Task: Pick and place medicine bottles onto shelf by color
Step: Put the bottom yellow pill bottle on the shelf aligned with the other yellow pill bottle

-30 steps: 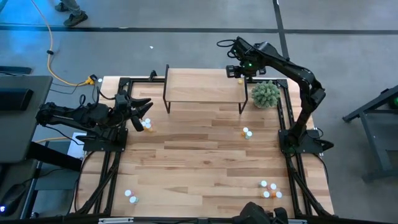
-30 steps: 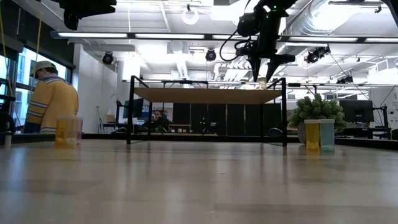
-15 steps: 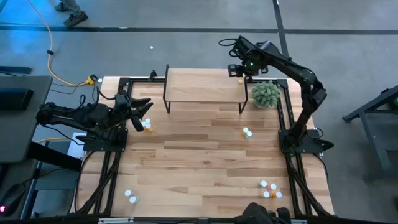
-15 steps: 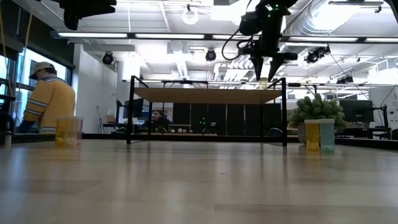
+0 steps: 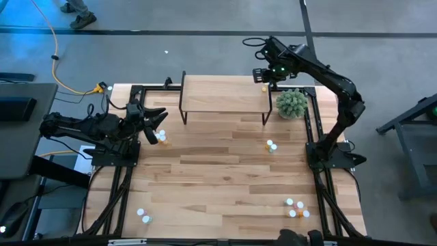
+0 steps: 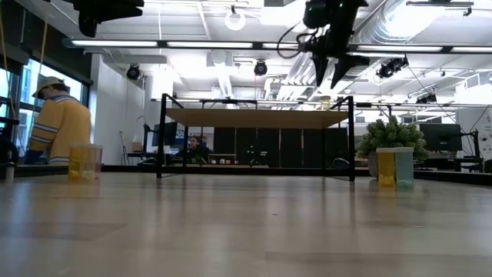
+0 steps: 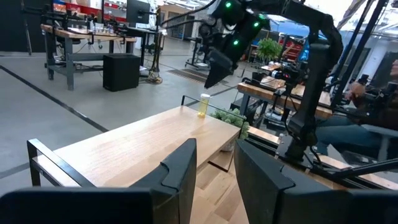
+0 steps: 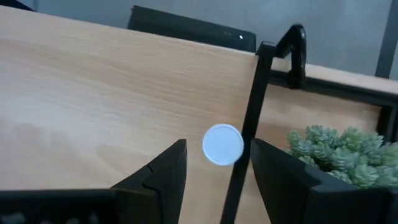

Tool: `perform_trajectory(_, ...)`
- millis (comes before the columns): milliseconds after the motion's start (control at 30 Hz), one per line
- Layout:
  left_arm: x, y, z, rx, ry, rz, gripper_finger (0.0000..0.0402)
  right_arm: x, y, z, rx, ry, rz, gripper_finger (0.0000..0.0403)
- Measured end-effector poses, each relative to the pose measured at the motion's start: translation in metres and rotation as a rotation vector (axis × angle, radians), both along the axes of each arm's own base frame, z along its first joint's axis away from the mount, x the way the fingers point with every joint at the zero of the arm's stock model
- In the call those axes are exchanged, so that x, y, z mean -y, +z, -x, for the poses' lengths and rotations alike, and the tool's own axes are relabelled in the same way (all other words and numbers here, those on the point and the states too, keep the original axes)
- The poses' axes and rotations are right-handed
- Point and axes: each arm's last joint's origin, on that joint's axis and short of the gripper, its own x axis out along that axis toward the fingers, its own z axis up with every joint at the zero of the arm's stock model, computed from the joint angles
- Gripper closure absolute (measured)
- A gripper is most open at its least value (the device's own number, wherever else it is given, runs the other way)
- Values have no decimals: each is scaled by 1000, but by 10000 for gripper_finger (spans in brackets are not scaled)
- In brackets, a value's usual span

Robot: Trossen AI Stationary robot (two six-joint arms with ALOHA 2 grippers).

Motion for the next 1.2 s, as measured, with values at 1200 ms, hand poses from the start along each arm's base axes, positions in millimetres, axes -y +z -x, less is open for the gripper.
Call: perform_trajectory(1200,4,0,-2,2,-154,7,302,-227,-74,33,1009,800,521,233)
